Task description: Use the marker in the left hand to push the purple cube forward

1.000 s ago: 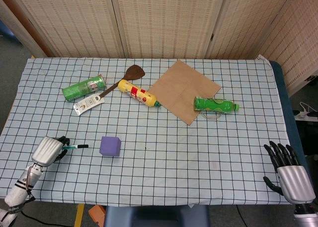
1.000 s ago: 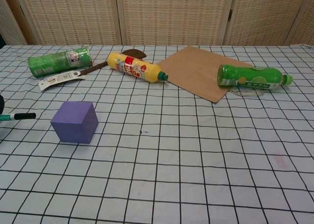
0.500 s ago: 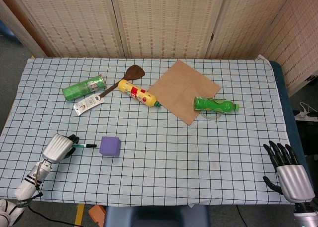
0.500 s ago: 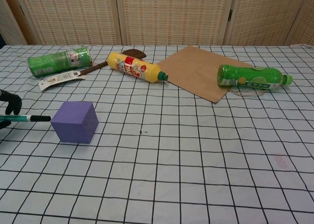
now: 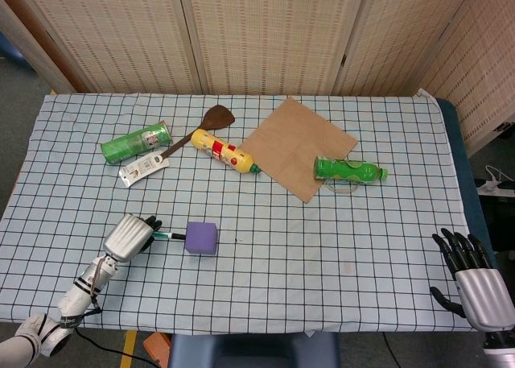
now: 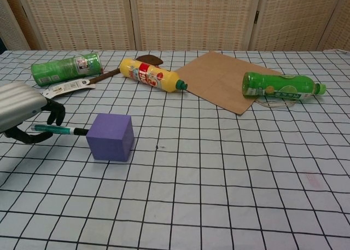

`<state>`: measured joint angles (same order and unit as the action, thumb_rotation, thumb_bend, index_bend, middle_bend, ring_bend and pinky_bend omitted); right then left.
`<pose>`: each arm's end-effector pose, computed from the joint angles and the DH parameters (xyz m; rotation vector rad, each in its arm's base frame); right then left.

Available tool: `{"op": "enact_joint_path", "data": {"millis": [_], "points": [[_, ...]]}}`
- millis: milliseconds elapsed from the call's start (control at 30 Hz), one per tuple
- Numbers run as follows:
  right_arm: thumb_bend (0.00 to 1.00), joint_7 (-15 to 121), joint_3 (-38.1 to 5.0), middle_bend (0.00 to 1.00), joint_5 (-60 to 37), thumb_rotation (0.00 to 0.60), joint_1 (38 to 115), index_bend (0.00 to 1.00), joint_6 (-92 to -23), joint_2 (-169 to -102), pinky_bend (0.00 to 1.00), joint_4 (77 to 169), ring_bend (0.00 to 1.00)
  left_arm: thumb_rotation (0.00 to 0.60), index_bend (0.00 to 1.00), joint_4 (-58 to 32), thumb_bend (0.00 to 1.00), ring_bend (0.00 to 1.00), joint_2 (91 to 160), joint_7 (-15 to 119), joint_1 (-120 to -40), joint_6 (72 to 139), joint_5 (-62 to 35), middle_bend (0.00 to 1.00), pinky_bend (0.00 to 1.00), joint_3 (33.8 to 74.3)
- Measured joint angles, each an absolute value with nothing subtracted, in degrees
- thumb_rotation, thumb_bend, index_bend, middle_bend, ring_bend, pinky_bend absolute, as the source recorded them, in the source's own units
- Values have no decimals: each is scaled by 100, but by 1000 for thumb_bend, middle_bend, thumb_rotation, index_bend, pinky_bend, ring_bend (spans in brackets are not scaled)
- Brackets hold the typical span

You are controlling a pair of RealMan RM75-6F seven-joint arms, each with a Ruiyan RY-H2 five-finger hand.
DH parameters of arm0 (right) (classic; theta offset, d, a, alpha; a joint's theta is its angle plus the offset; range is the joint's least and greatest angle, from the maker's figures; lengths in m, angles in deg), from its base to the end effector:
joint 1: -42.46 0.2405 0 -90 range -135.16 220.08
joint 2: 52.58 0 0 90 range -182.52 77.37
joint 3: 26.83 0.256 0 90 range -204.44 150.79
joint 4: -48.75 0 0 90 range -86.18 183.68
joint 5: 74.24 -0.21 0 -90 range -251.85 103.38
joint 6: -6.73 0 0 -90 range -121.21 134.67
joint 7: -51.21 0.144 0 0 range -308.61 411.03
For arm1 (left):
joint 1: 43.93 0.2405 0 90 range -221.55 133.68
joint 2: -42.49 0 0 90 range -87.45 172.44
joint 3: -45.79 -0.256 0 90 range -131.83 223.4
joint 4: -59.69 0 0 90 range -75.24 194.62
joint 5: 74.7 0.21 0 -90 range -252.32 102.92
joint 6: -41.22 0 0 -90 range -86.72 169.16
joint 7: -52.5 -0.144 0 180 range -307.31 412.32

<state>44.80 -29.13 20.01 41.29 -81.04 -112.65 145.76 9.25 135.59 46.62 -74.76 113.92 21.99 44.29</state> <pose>-0.3015 -0.1287 0.1607 1.5026 -0.8681 0.8032 -0.2701 0.3139 0.0103 -1.9674 -0.3481 -0.8264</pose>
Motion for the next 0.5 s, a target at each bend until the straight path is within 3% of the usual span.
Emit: {"op": "enact_joint_path", "data": {"millis": [500], "points": [[129,4941,-2994,0,2212,600,4070,0,-8291,-11070,0,14526,0,600,798,-133,652,811,13713,3290,-7930,10732,2025,805,996,4626]]}}
